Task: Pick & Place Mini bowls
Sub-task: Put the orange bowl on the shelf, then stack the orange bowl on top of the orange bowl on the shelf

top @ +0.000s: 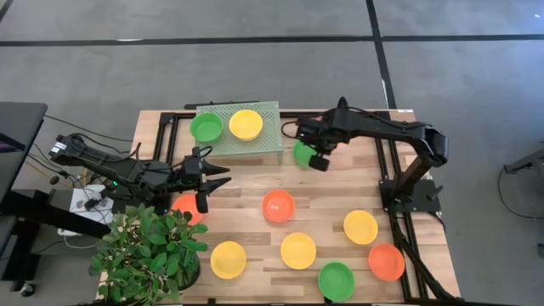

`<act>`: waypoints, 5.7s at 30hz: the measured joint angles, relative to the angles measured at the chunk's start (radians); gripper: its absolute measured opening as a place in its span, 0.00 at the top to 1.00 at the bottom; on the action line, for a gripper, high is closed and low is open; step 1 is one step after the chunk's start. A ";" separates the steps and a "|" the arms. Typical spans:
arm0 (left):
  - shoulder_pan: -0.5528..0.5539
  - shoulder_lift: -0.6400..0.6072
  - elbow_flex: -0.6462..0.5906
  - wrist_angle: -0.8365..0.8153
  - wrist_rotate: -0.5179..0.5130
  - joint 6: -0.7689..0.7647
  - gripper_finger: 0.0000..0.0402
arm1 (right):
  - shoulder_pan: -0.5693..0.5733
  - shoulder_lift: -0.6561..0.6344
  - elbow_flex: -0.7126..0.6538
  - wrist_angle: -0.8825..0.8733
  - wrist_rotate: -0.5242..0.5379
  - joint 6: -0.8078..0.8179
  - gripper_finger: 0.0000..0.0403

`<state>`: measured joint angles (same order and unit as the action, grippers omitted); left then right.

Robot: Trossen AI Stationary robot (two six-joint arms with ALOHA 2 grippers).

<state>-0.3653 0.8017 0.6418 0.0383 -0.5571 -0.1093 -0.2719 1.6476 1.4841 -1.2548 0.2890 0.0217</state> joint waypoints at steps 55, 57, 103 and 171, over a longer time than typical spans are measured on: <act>0.001 0.000 0.000 0.004 0.000 0.000 0.68 | -0.006 0.437 0.572 0.207 -0.148 -0.511 0.98; 0.001 0.000 0.000 0.003 0.001 0.000 0.68 | -0.006 0.437 0.572 0.210 -0.171 -0.511 0.98; -0.002 0.216 0.011 0.141 0.130 -0.012 0.68 | 0.157 0.129 0.503 -0.034 -0.157 -0.158 0.75; -0.007 0.740 0.689 -0.905 0.214 -0.296 0.99 | 0.219 -0.435 -0.713 1.061 -0.162 0.003 0.76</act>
<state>-0.3728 1.5416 1.3310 -0.8668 -0.3432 -0.4052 -0.0528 1.2129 0.7712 -0.1940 0.1272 0.0246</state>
